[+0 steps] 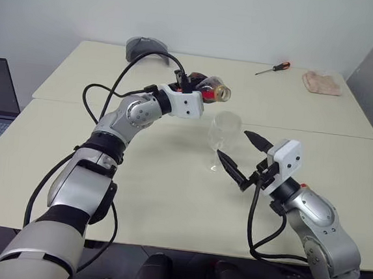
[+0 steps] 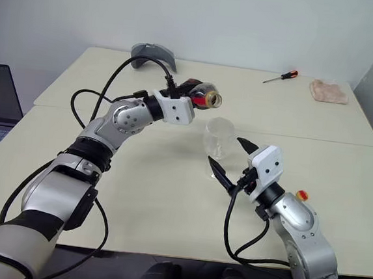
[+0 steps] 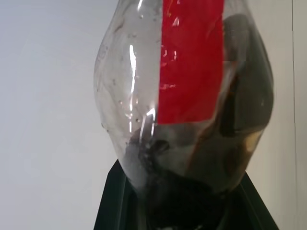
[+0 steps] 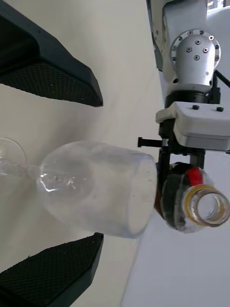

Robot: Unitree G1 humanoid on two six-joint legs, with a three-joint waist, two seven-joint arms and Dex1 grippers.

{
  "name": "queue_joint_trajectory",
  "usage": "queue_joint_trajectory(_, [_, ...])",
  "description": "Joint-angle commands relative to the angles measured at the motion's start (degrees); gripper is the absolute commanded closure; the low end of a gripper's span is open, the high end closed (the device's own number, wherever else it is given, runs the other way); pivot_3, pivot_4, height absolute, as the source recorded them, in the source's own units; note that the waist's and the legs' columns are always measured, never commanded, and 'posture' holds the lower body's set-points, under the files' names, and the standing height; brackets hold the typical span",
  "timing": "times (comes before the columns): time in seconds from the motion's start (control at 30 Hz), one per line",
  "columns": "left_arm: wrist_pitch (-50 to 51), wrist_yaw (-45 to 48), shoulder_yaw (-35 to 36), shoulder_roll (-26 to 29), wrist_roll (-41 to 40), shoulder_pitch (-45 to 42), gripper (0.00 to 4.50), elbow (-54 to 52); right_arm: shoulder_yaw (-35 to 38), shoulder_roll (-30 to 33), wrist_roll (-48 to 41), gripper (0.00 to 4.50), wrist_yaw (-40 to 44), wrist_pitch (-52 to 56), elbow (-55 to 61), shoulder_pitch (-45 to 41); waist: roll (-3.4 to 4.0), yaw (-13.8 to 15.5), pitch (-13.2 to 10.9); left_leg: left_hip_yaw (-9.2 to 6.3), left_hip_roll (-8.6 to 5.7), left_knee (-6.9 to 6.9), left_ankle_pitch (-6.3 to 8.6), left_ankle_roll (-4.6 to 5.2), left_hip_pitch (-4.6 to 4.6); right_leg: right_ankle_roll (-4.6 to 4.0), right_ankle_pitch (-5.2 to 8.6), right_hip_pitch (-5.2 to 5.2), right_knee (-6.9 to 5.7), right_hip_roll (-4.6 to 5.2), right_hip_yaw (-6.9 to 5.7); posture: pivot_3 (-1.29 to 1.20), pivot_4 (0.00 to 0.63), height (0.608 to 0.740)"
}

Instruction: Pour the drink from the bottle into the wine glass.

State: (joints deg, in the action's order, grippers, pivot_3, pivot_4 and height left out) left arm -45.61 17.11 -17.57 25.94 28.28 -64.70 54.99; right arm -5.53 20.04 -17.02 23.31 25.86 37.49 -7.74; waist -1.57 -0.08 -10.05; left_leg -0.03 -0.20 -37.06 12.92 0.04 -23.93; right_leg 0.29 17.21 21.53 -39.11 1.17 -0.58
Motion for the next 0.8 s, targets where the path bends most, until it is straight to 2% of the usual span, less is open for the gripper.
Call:
queue_joint_trajectory(0.03, [-2.5, -1.9, -0.2, 0.7, 0.6, -2.9, 3.73, -0.3, -0.6, -0.3, 1.0, 0.0, -0.4, -2.1, 2.1, -0.2, 0.0, 0.0, 0.0, 0.0, 0.0, 0.0, 0.0, 0.0, 0.0, 0.0, 0.0, 0.01, 0.0, 0.0, 0.0, 0.0, 0.15, 0.74])
queue_joint_trajectory(0.8, [-7.5, -11.6, -4.7, 3.9, 9.1, -7.0, 3.74, 4.9, -0.3, -1.3, 0.6, 0.0, -3.6, 2.8, 1.2, -4.0, 0.0, 0.0, 0.0, 0.02, 0.0, -0.01, 0.0, -0.01, -0.02, 0.0, 0.0, 0.04, -0.03, 0.0, 0.0, 0.0, 0.15, 0.74])
